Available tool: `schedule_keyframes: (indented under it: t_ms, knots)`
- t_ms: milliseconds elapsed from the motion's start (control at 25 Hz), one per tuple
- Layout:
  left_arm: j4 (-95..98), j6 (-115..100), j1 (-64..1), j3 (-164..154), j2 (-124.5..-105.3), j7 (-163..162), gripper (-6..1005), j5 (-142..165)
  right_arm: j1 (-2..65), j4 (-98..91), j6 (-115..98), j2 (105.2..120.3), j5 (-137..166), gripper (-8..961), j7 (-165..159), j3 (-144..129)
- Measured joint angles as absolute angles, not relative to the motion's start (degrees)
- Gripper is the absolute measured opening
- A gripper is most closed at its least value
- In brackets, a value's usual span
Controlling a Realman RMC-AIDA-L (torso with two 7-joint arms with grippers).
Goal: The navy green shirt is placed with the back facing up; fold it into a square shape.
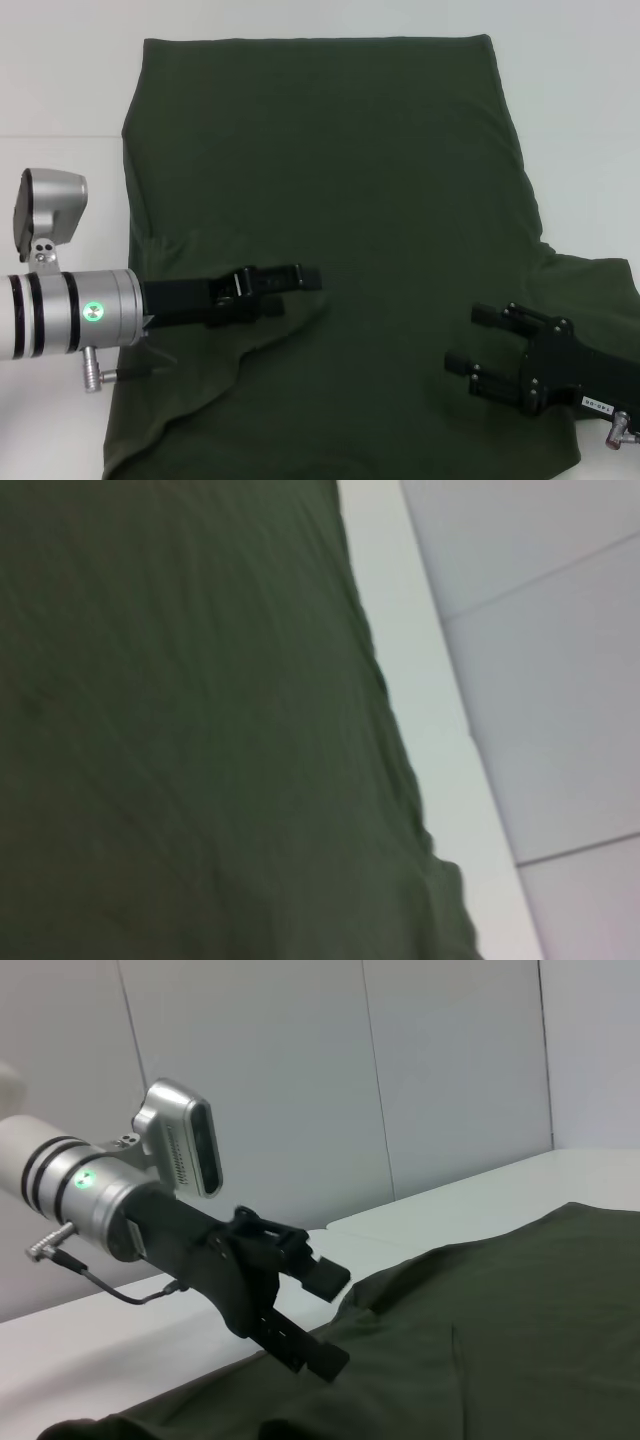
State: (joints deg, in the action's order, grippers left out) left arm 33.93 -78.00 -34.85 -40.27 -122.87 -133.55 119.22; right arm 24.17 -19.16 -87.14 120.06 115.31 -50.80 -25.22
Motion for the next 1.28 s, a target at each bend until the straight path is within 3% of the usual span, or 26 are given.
schedule_keyframes:
  t_ms: [240,520,1280]
  knots:
    - [32.7,-79.9,-33.8,-39.8,-121.52,-131.0,910,117.8,24.0,-19.2,-87.1,120.06,115.1,774,-50.8,-25.2]
    - [33.5,-86.4,-30.2,-39.0,-117.98,-110.1,909,116.1,23.6,-19.2,-87.1,120.04,114.4,774,-51.0,-25.2]
    - [42.0,-91.5,-16.6,-34.2,-118.61,-75.1,912,115.9,20.9,-22.8,-86.7,119.61,113.2,774,-54.5,-22.7]
